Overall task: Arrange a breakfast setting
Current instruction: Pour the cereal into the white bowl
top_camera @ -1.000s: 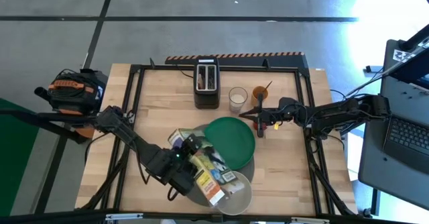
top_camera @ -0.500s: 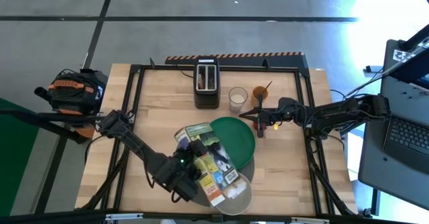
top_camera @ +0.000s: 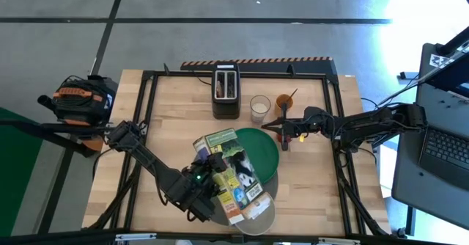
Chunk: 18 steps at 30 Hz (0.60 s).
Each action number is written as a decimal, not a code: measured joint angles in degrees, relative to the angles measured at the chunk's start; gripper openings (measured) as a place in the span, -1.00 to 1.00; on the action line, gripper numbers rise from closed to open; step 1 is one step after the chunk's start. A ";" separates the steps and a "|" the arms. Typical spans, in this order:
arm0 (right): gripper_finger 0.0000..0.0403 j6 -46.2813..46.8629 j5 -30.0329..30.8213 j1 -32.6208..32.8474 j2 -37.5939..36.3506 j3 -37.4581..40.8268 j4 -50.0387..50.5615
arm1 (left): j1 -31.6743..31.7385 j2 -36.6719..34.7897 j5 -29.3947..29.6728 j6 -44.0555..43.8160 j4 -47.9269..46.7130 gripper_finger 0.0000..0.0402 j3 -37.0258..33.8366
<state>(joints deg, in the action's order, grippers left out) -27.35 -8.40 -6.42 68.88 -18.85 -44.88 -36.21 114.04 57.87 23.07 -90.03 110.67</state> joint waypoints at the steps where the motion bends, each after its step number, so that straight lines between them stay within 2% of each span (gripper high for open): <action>1: -1.00 0.00 0.01 0.00 0.00 0.00 0.00 | 0.10 0.00 0.06 0.00 -0.01 0.06 0.00; 18: -1.00 0.00 0.00 0.00 0.00 0.00 0.00 | 0.63 0.00 2.29 2.64 0.01 0.06 0.00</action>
<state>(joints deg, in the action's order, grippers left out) -27.35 -8.40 -6.42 68.88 -18.85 -44.88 -35.58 114.04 60.16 25.71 -90.02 110.67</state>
